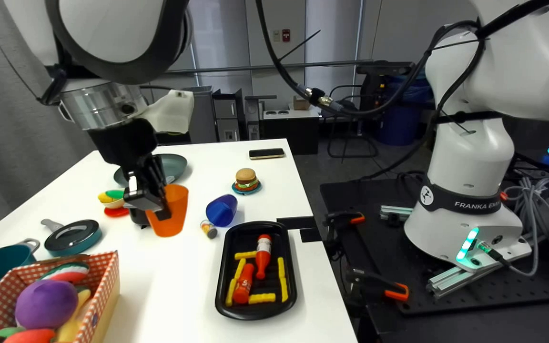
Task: Pour the content of the orange cup onto the black tray
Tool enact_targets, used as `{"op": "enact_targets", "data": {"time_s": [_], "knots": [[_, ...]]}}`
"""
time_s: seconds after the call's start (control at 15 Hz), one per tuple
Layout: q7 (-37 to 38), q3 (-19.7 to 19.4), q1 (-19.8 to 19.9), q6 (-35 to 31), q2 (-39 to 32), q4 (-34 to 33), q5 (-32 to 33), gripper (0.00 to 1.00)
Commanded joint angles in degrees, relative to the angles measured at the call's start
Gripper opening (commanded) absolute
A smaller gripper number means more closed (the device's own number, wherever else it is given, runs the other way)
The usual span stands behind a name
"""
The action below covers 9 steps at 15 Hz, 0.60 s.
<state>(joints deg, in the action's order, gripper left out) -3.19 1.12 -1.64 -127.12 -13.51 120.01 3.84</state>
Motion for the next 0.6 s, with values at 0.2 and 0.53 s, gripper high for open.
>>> {"op": "enact_targets", "data": {"time_s": [0.2, 0.53], "knots": [[2.41, 0.32, -0.13, -0.85, -5.12, -3.85, -2.25, 0.01], [4.2, 0.21, -0.09, -2.81, -8.42, -6.06, -2.53, 0.01]]}}
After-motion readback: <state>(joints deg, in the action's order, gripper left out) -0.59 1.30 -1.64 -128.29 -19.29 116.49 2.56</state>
